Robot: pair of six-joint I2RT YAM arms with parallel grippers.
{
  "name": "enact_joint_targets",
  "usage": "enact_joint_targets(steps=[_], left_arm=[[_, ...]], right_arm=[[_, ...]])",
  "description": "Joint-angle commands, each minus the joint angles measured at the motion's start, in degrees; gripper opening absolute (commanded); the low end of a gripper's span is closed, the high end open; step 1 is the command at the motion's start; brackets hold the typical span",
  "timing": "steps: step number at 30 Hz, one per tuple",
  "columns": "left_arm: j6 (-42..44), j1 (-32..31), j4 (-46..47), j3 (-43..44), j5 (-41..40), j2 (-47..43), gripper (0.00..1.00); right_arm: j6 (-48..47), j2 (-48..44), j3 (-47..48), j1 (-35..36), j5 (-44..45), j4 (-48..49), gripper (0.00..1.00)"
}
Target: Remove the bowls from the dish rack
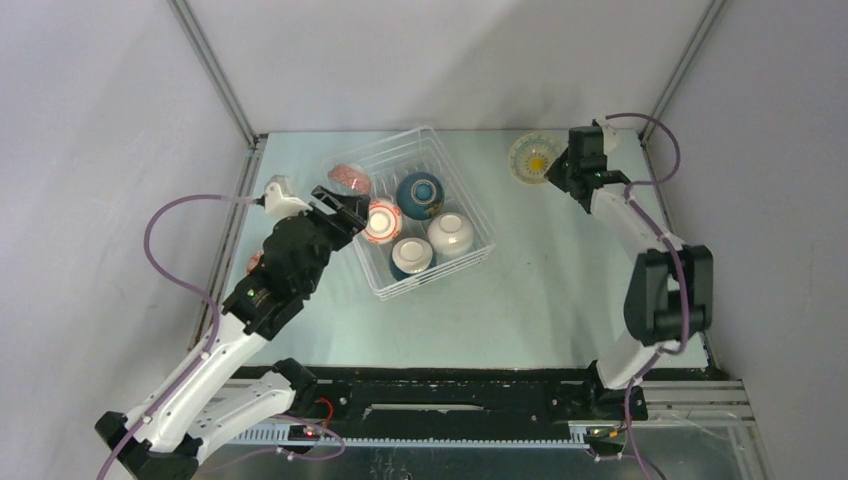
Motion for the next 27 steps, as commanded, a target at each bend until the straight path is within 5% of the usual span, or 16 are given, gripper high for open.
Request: enact_joint_targets(steps=[1,9,27], left_arm=[[12.52,0.48,2.76,-2.31,-2.55,-2.65,0.76],[14.6,0.59,2.32,-4.65,-1.34,-3.56,0.76],[18.18,0.57,2.23,-4.94,-0.68,2.5,0.76]], right_arm=[[7.62,7.93,8.34,-1.57,-11.58,-4.28,0.0],[8.5,23.77,22.94,-2.45,-18.45,-7.36,0.0],[5.68,36.58,34.19,-3.05,-17.32,-8.23,0.01]])
